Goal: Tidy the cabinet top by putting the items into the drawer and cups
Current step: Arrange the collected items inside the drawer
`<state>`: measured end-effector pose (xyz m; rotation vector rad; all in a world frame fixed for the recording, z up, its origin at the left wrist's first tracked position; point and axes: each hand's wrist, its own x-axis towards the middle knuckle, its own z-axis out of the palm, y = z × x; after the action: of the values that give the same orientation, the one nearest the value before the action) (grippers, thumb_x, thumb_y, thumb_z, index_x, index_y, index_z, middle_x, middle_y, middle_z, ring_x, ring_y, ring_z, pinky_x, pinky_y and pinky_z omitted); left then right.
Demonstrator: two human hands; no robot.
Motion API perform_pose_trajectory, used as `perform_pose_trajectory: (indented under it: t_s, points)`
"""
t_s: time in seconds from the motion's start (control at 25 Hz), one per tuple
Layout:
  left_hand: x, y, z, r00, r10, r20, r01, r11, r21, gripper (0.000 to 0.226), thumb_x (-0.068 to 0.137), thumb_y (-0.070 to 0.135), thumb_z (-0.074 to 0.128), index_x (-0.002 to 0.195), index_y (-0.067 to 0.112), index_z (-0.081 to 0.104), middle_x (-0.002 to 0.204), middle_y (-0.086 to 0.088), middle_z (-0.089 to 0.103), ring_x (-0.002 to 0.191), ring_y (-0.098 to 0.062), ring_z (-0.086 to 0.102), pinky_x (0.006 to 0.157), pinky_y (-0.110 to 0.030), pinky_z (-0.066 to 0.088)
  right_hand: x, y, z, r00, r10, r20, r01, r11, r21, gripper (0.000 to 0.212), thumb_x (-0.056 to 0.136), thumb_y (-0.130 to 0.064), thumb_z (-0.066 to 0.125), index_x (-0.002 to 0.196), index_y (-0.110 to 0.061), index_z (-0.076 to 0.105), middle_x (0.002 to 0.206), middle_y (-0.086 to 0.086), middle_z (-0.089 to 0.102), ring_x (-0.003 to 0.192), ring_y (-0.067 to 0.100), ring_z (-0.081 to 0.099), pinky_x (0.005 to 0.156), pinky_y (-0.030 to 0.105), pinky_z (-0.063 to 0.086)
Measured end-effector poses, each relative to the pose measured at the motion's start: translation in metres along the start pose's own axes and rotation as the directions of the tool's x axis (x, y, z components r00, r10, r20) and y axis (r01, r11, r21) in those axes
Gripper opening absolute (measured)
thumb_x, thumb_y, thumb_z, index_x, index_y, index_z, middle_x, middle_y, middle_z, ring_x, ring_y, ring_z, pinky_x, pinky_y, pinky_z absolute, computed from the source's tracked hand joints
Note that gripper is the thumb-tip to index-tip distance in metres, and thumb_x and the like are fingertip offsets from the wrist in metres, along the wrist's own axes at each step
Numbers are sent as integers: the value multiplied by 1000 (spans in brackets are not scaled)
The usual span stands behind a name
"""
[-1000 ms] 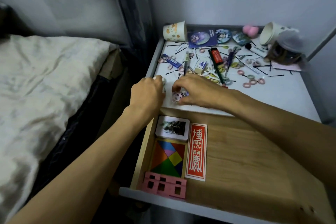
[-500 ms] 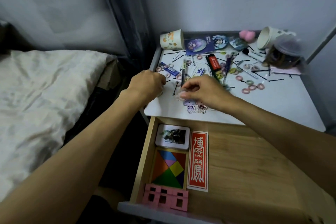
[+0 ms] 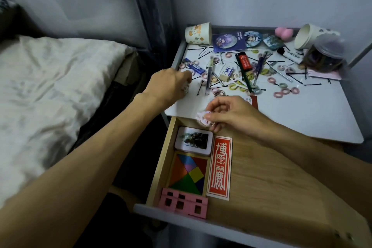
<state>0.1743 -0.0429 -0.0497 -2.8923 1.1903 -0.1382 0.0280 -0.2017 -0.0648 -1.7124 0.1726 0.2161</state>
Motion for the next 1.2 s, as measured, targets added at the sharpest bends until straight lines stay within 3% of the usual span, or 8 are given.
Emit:
perform_pose_trajectory:
  t_s: [0.16, 0.28, 0.4, 0.6, 0.84, 0.96, 1.12, 1.2]
  points:
    - [-36, 10, -20, 998, -62, -34, 45, 931, -361, 31, 85, 25, 69, 113, 20, 57, 99, -10, 66, 88, -31, 63, 75, -42, 54, -24, 32, 41, 978, 118, 173, -77, 970, -229, 12, 85, -17, 72, 95, -14, 66, 85, 4, 72, 75, 14, 69, 67, 22, 56]
    - [-67, 16, -30, 996, -83, 27, 86, 876, -474, 29, 85, 27, 71, 112, 21, 60, 99, -7, 66, 87, -22, 64, 74, -38, 55, -32, 68, 85, 957, 155, 245, -75, 948, -309, 16, 82, -24, 76, 92, -15, 68, 87, 1, 71, 77, 9, 68, 69, 23, 57]
    - [-85, 17, -26, 990, -111, 84, 138, 861, -490, 29, 85, 29, 72, 112, 23, 61, 99, -4, 65, 86, -17, 63, 74, -35, 55, -30, 92, 114, 959, 121, 256, -6, 911, -411, 14, 79, -34, 78, 83, -24, 69, 82, -8, 70, 74, -1, 64, 71, 20, 53]
    - [-88, 11, -10, 985, -127, 118, 170, 838, -518, 30, 85, 31, 72, 113, 24, 64, 102, -2, 67, 88, -12, 63, 72, -23, 53, -27, 95, 131, 970, 70, 233, 47, 885, -464, 21, 78, -32, 78, 90, -17, 69, 80, -10, 64, 68, -4, 58, 61, 11, 44]
    - [-85, 14, -7, 989, -123, 86, 150, 829, -538, 28, 85, 28, 73, 111, 21, 67, 100, 1, 65, 87, -11, 63, 76, -27, 56, -27, 99, 142, 970, 3, 242, 136, 819, -557, 20, 80, -33, 76, 88, -22, 61, 78, -12, 56, 68, -2, 54, 55, 12, 39]
    - [-85, 15, -6, 990, -105, 89, 136, 840, -525, 29, 85, 25, 73, 113, 20, 67, 99, 1, 64, 87, -12, 61, 77, -26, 55, -27, 100, 141, 968, 35, 249, 115, 821, -559, 24, 81, -34, 76, 93, -18, 62, 84, -7, 60, 72, 3, 56, 58, 16, 43]
    - [-85, 13, 0, 990, -73, 117, 123, 852, -509, 30, 84, 27, 74, 112, 21, 67, 101, 0, 66, 88, -11, 61, 75, -23, 53, -32, 91, 138, 963, 122, 241, 18, 860, -511, 33, 84, -37, 72, 108, -17, 65, 99, -2, 66, 84, 7, 63, 73, 22, 52]
    - [-87, 13, 2, 989, -58, 133, 118, 856, -503, 29, 83, 27, 75, 111, 22, 67, 99, 0, 67, 87, -12, 63, 74, -24, 55, -33, 84, 124, 968, 152, 200, -43, 884, -465, 29, 88, -33, 67, 114, -19, 64, 104, -3, 67, 73, 2, 64, 65, 18, 53]
